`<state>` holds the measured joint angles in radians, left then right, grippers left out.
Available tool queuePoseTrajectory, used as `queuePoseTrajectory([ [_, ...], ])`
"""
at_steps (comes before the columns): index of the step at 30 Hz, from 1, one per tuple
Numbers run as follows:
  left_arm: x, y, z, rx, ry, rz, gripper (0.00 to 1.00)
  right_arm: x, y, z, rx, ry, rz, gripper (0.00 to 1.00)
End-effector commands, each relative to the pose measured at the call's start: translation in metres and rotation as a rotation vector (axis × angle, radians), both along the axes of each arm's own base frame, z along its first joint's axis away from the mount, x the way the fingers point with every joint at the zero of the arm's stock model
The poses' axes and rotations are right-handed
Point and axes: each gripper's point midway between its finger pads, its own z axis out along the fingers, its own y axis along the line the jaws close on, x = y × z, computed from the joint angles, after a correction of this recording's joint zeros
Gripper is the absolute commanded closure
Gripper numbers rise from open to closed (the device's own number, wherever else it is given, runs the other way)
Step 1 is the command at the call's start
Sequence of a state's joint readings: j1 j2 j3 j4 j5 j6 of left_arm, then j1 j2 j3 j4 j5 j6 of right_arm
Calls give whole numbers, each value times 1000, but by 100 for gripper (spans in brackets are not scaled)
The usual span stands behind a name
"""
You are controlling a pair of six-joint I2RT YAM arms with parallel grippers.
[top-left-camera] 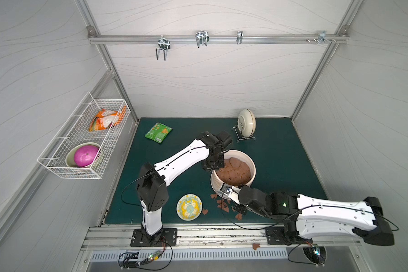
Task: Scrub the dried mud off the ceramic pot
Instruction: Rotate the pot at the center of the board.
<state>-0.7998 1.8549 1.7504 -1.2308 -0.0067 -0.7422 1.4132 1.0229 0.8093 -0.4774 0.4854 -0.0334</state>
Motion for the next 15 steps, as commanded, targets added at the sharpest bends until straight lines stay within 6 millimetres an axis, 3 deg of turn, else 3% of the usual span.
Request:
queuePoseTrajectory([
  [1, 21, -23, -5, -58, -55, -73, 96, 17, -6, 11, -3, -72, -88, 100],
  [15, 23, -26, -8, -63, -49, -110, 97, 18, -48, -16, -175, -21, -201, 100],
])
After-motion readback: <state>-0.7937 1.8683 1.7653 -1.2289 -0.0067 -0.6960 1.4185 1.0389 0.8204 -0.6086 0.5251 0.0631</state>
